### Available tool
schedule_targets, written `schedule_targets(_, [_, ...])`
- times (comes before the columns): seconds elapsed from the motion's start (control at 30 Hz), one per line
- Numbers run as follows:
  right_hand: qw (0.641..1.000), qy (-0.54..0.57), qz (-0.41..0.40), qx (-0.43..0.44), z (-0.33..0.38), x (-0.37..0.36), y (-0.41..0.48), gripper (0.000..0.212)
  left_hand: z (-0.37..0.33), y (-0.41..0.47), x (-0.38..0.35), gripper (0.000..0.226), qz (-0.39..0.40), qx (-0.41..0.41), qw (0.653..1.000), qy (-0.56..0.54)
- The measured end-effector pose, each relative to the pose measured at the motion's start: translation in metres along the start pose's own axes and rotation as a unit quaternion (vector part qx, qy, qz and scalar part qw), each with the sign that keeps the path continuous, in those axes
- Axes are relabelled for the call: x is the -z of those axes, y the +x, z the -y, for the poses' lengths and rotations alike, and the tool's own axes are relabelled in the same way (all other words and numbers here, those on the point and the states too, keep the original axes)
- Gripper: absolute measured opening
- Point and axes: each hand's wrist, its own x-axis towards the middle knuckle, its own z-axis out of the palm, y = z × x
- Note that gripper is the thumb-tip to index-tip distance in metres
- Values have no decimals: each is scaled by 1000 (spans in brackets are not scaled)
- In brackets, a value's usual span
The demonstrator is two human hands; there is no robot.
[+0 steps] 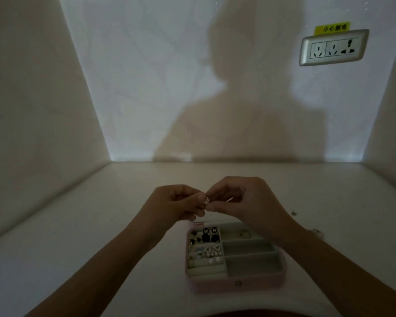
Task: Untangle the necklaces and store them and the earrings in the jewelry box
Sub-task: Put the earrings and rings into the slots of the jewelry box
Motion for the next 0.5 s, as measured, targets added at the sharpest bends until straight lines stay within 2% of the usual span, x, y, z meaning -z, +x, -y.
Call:
schedule_targets(0.13, [1000, 11, -3, 6, -3, -7, -3, 10, 6, -9, 3, 23, 9, 8, 999, -35])
schedule_targets(0.23, [1000, 15, 3, -8, -6, -10, -5, 10, 8, -12, 7, 20, 17, 8, 999, -49])
schedule_targets(0.33, [999, 12, 9, -30, -9, -11, -7, 8, 10, -15, 10, 13, 14, 5, 1000, -18])
schedule_targets(0.5, [999, 5, 14, -45, -9, -15, -8, 8, 13, -16, 8, 15, -5, -45, 998, 37])
